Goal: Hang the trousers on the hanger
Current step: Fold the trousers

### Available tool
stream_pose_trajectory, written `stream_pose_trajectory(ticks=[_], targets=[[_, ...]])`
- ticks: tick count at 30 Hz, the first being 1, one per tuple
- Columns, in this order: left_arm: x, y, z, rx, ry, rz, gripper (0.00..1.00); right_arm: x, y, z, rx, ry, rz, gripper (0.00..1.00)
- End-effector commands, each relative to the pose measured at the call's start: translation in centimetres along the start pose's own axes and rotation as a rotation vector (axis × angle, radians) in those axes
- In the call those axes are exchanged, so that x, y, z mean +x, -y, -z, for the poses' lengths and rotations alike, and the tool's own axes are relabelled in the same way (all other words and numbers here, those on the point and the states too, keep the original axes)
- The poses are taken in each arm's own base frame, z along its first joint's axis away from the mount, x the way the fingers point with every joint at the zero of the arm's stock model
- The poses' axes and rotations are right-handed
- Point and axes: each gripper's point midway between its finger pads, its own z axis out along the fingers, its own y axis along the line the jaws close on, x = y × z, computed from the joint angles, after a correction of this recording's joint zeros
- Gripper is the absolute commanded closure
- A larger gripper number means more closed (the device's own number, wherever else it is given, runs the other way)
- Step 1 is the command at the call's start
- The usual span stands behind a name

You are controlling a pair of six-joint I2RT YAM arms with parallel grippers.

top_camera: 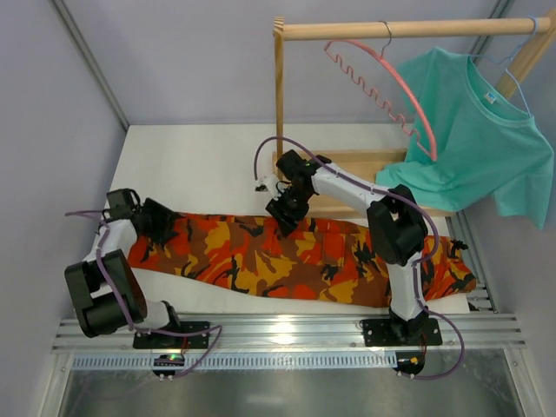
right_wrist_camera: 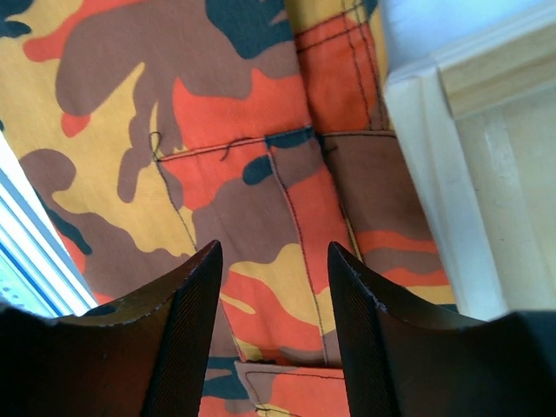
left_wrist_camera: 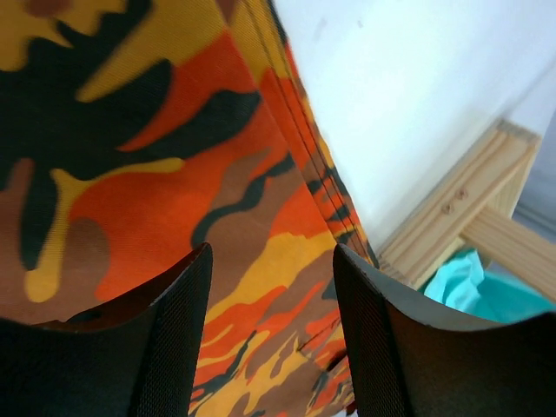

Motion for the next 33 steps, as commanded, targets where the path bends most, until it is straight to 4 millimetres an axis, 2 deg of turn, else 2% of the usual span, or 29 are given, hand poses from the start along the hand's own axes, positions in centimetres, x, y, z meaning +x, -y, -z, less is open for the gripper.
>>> stream_pose_trajectory(ticks=[1,6,8,12,15,18,22,23,25,30,32,33], targets=[[-3.1,-1.2,0.4,-0.09,0.128,0.096,0.42,0.5,0.6,-0.2,-0.031,0.003,0.007,0.45],[-6.2,-2.9,1.0,-0.144,0.227,0.207,0.41,0.7,1.7,0.2,-0.02,0.024,-0.015,0.44],[-7.3,-2.8,1.3,-0.151,0.232,0.22,0.41,1.0,2.2,0.5,-0.02,0.031,-0.03,0.44],[-8.5,-5.0,1.4,-0.213,0.221,0.269,0.44,2.5,2.4,0.3,-0.026,0.01,-0.051,0.44],[-9.0,-7.4,1.6,-0.256,0.227,0.321,0.5,3.4,2.3,-0.2,-0.031,-0.01,-0.053,0.44],[-10.0,-9.5,2.0,-0.286,0.243,0.376,0.6,3.8,2.3,-0.3,-0.03,-0.012,-0.054,0.44],[-11.3,-11.7,2.0,-0.349,0.271,0.415,0.79,4.4,2.3,-0.3,-0.03,-0.018,-0.06,0.43],[-11.2,-12.9,1.7,-0.383,0.252,0.445,0.82,4.3,2.4,-0.3,-0.027,-0.015,-0.059,0.43],[-11.4,-13.4,1.4,-0.393,0.24,0.456,0.88,4.4,2.4,-0.3,-0.026,-0.013,-0.059,0.43],[-11.0,-15.8,0.4,-0.451,0.21,0.489,0.93,4.5,2.2,-0.5,-0.034,-0.013,-0.066,0.43],[-11.1,-16.3,0.4,-0.462,0.204,0.501,0.94,4.6,2.5,-0.4,-0.018,-0.012,-0.078,0.46],[-10.8,-16.7,0.2,-0.475,0.188,0.512,0.95,4.6,2.6,-0.4,-0.006,-0.014,-0.078,0.51]])
